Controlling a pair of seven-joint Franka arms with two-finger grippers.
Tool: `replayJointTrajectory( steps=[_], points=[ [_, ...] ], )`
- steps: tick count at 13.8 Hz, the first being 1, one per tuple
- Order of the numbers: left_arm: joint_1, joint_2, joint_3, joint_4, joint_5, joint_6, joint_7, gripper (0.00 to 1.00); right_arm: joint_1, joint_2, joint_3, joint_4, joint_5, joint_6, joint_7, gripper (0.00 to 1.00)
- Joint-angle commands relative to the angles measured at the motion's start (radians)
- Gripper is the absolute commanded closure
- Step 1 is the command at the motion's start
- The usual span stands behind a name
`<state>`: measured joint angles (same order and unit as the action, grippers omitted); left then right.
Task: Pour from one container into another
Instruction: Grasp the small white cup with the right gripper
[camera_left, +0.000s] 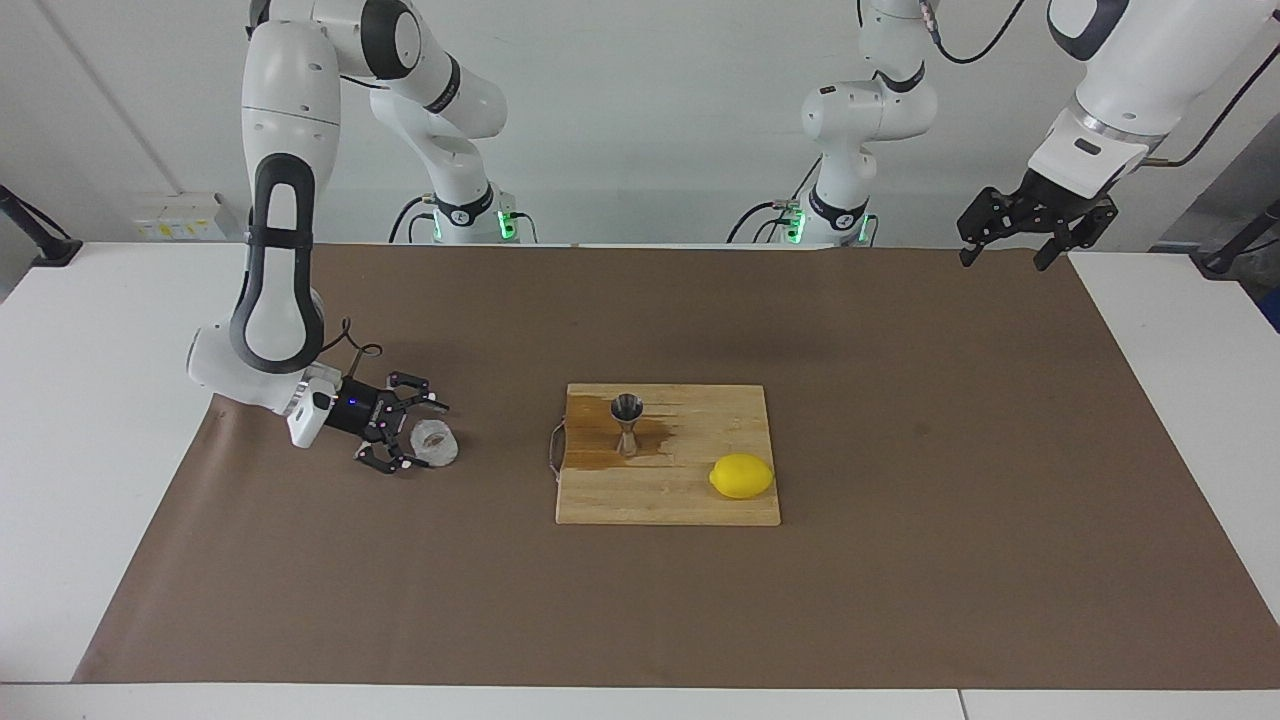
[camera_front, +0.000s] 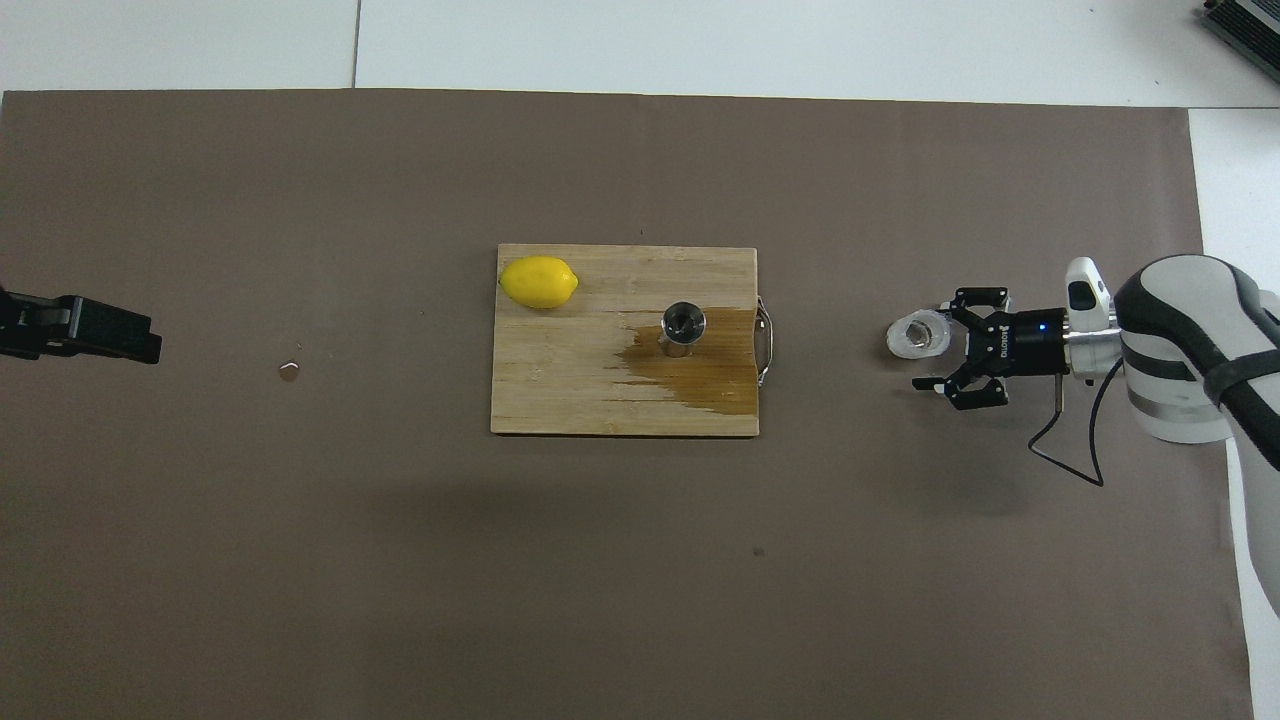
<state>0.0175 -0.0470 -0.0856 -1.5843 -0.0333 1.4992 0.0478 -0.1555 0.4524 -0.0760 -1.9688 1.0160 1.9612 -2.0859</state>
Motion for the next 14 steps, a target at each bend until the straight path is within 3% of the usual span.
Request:
replayJointTrajectory(
  steps=[1, 3, 13, 14],
  points=[
    [-0.013, -0.020, 0.004, -0.020, 0.038, -0.022, 0.010, 0.00, 0.017, -0.024, 0.002, -0.039, 0.036, 0.038, -0.043, 0.00],
    [0.001, -0.039, 0.003, -0.062, 0.036, -0.002, 0.010, 0.00, 0.024, -0.023, 0.004, -0.033, 0.039, 0.044, -0.045, 0.00],
    [0.004, -0.039, 0.004, -0.059, 0.032, -0.017, 0.001, 0.00, 0.063, -0.017, 0.002, -0.035, 0.079, 0.113, -0.166, 0.01],
    [0.005, -0.039, 0.004, -0.059, 0.032, -0.017, 0.001, 0.00, 0.070, -0.017, 0.002, -0.035, 0.079, 0.117, -0.166, 0.26]
  ],
)
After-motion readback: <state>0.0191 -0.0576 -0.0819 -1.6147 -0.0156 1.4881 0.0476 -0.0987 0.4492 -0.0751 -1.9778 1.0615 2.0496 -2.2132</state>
